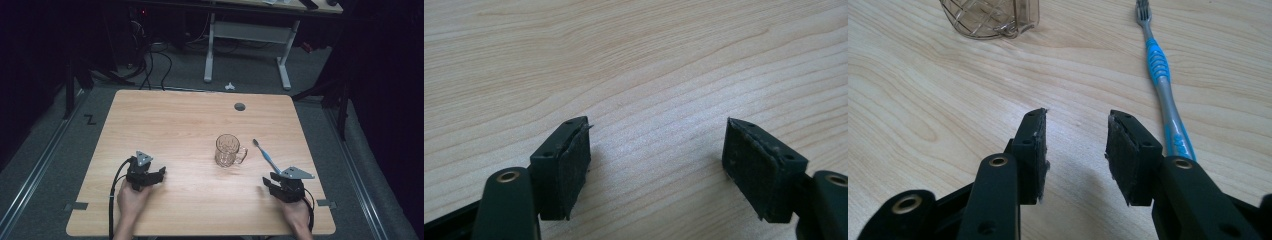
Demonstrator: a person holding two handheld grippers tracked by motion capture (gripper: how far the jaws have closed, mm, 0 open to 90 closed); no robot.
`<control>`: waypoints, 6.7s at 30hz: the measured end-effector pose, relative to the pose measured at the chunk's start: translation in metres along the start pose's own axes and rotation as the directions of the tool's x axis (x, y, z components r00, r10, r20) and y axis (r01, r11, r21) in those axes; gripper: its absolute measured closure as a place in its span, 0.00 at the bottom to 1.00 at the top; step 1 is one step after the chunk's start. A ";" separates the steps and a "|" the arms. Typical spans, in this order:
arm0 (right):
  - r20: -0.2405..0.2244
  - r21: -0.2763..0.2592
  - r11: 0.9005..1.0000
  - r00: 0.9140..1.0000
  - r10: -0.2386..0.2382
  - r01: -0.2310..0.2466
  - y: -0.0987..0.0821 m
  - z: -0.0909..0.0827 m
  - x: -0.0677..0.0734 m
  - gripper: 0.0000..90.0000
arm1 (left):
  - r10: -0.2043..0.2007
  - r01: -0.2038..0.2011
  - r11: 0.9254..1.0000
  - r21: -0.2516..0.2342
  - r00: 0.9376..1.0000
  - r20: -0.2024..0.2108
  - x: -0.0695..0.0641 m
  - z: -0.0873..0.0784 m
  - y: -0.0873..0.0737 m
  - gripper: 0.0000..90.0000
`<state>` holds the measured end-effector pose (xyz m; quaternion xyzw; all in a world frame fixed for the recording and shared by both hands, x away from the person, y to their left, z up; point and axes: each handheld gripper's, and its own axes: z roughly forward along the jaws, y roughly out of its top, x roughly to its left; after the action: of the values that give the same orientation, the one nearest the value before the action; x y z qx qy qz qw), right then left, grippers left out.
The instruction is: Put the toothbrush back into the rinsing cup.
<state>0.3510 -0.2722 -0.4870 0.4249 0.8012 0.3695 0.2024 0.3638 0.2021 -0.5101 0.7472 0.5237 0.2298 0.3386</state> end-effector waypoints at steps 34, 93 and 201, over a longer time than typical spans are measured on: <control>0.043 0.039 0.998 0.998 0.047 -0.048 0.022 0.002 -0.039 0.68 | -0.001 0.001 1.000 0.000 1.000 0.000 0.000 0.000 0.000 0.31; 0.023 0.328 0.944 0.999 -0.043 0.033 0.112 0.050 -0.064 0.73 | -0.011 0.011 1.000 -0.003 1.000 0.007 0.001 0.000 0.000 0.31; -0.124 0.404 0.914 0.992 0.024 0.028 0.134 0.054 -0.056 0.89 | -0.014 0.014 1.000 -0.003 1.000 0.003 0.002 0.000 0.000 0.31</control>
<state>0.4880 -0.2466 -0.4191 0.4325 0.8720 0.2213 0.0592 0.3640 0.2036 -0.5100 0.7432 0.5281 0.2270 0.3423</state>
